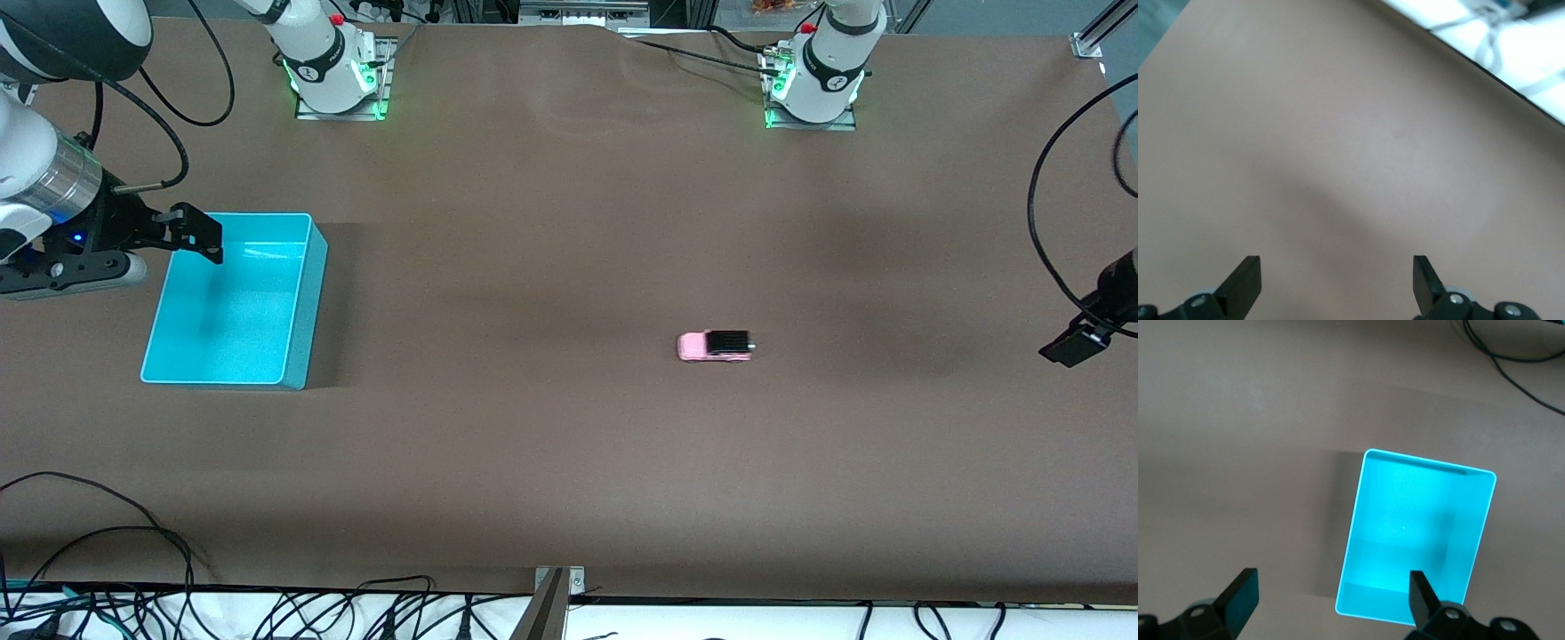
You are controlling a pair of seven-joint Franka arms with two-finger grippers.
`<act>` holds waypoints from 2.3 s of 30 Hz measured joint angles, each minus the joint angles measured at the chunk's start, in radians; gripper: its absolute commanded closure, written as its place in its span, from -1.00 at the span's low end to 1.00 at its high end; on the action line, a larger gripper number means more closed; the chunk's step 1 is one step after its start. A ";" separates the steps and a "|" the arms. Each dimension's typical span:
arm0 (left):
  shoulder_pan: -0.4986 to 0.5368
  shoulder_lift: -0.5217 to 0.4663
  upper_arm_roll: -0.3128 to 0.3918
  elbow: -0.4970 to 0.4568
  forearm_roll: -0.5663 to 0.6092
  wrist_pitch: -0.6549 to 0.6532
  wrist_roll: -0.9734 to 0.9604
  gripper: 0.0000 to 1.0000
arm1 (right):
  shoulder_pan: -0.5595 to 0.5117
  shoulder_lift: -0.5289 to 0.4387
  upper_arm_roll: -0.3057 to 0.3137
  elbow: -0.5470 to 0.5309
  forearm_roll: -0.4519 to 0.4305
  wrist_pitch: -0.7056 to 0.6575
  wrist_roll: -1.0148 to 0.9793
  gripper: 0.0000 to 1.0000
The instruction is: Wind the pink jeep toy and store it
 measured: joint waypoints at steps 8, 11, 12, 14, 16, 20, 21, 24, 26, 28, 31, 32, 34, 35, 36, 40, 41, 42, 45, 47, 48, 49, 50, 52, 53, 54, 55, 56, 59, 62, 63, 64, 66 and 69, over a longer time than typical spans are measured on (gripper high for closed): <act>-0.001 0.000 -0.033 0.049 -0.090 -0.028 0.338 -1.00 | 0.004 -0.003 0.003 0.003 0.000 0.025 0.000 -1.00; -0.001 0.000 -0.034 0.081 -0.141 -0.056 0.381 -1.00 | 0.008 -0.005 0.007 0.004 0.000 0.040 0.000 -1.00; -0.001 0.000 -0.034 0.091 -0.149 -0.065 0.392 -1.00 | 0.010 -0.005 0.008 0.004 0.000 0.047 0.000 -1.00; -0.001 -0.001 -0.035 0.111 -0.162 -0.081 0.412 -1.00 | 0.012 -0.005 0.008 0.004 0.000 0.058 0.000 -1.00; -0.001 -0.003 -0.038 0.124 -0.168 -0.090 0.427 -1.00 | 0.013 -0.005 0.008 0.004 0.000 0.065 0.000 -1.00; -0.001 -0.010 -0.050 0.134 -0.170 -0.100 0.440 -1.00 | 0.013 -0.005 0.008 0.004 0.000 0.071 0.000 -1.00; -0.001 -0.011 -0.053 0.134 -0.170 -0.102 0.441 -1.00 | 0.013 -0.005 0.008 0.004 0.000 0.072 0.000 -1.00; -0.001 -0.010 -0.062 0.133 -0.170 -0.118 0.443 -1.00 | 0.013 -0.004 0.008 0.004 0.000 0.072 0.001 -1.00; -0.001 -0.010 -0.066 0.133 -0.170 -0.131 0.443 -1.00 | 0.013 -0.003 0.008 0.004 0.000 0.072 0.001 -1.00; -0.001 -0.009 -0.067 0.132 -0.170 -0.142 0.444 -1.00 | 0.013 -0.001 0.008 0.003 0.000 0.072 0.001 -1.00; 0.002 -0.009 -0.067 0.132 -0.170 -0.155 0.445 -1.00 | 0.013 0.004 0.008 0.000 0.000 0.072 0.001 -1.00; 0.003 -0.009 -0.067 0.132 -0.170 -0.159 0.445 -1.00 | 0.012 0.007 0.008 0.000 0.000 0.072 0.001 -1.00; 0.004 -0.009 -0.067 0.131 -0.170 -0.166 0.446 -1.00 | 0.012 0.013 0.008 0.000 0.000 0.072 0.001 -1.00; 0.004 -0.009 -0.066 0.131 -0.170 -0.167 0.446 -1.00 | 0.012 0.016 0.008 -0.001 0.000 0.072 0.001 -1.00; 0.005 -0.009 -0.066 0.131 -0.170 -0.168 0.446 -1.00 | 0.012 0.021 0.007 -0.001 0.000 0.073 0.001 -1.00; 0.010 -0.009 -0.064 0.131 -0.170 -0.168 0.446 -1.00 | 0.016 0.034 0.007 -0.001 -0.018 0.077 0.018 -1.00; 0.011 -0.009 -0.063 0.131 -0.170 -0.168 0.446 -1.00 | 0.019 0.037 0.008 -0.001 -0.024 0.078 0.030 -1.00; 0.013 -0.009 -0.062 0.131 -0.170 -0.168 0.446 -1.00 | 0.022 0.040 0.008 -0.001 -0.030 0.080 0.044 -1.00; 0.018 -0.009 -0.060 0.131 -0.169 -0.169 0.447 -1.00 | 0.032 0.049 0.008 -0.001 -0.036 0.081 0.075 -1.00; 0.019 -0.009 -0.060 0.130 -0.166 -0.172 0.447 -1.00 | 0.035 0.057 0.009 -0.002 -0.036 0.084 0.086 -1.00; 0.020 -0.010 -0.060 0.128 -0.161 -0.173 0.448 -1.00 | 0.037 0.062 0.009 -0.002 -0.036 0.087 0.089 -1.00; 0.020 -0.011 -0.060 0.125 -0.156 -0.175 0.448 -1.00 | 0.037 0.066 0.009 -0.002 -0.036 0.090 0.090 -1.00; 0.019 -0.013 -0.061 0.120 -0.149 -0.177 0.448 -1.00 | 0.038 0.072 0.009 -0.002 -0.036 0.093 0.091 -1.00; 0.019 -0.021 -0.063 0.105 -0.136 -0.179 0.448 -1.00 | 0.038 0.081 0.009 -0.002 -0.036 0.099 0.092 -1.00; 0.019 -0.026 -0.064 0.094 -0.131 -0.180 0.448 -1.00 | 0.038 0.085 0.009 -0.002 -0.036 0.103 0.092 -1.00; 0.019 -0.034 -0.065 0.082 -0.128 -0.181 0.448 -1.00 | 0.038 0.088 0.008 -0.002 -0.036 0.107 0.093 -1.00; 0.019 -0.042 -0.065 0.068 -0.127 -0.182 0.448 -1.00 | 0.038 0.091 0.008 -0.002 -0.036 0.111 0.093 -1.00; 0.019 -0.051 -0.066 0.055 -0.126 -0.182 0.448 -1.00 | 0.037 0.093 0.008 -0.002 -0.036 0.112 0.093 -1.00; 0.019 -0.084 -0.068 0.008 -0.125 -0.184 0.448 -1.00 | 0.036 0.094 0.007 -0.002 -0.036 0.114 0.095 -1.00; 0.018 -0.118 -0.071 -0.039 -0.125 -0.184 0.448 -1.00 | 0.032 0.094 0.003 -0.002 -0.037 0.115 0.095 -1.00; 0.018 -0.129 -0.072 -0.053 -0.125 -0.184 0.448 -1.00 | 0.029 0.094 0.001 -0.002 -0.037 0.115 0.095 -1.00; 0.018 -0.141 -0.072 -0.067 -0.125 -0.184 0.448 -1.00 | 0.025 0.095 0.000 -0.002 -0.037 0.115 0.095 -1.00; 0.018 -0.166 -0.073 -0.090 -0.125 -0.184 0.448 -1.00 | 0.017 0.098 -0.002 -0.003 -0.037 0.118 0.095 -1.00; 0.018 -0.210 -0.074 -0.113 -0.133 -0.184 0.448 -1.00 | -0.002 0.103 -0.003 -0.020 -0.037 0.143 0.095 -1.00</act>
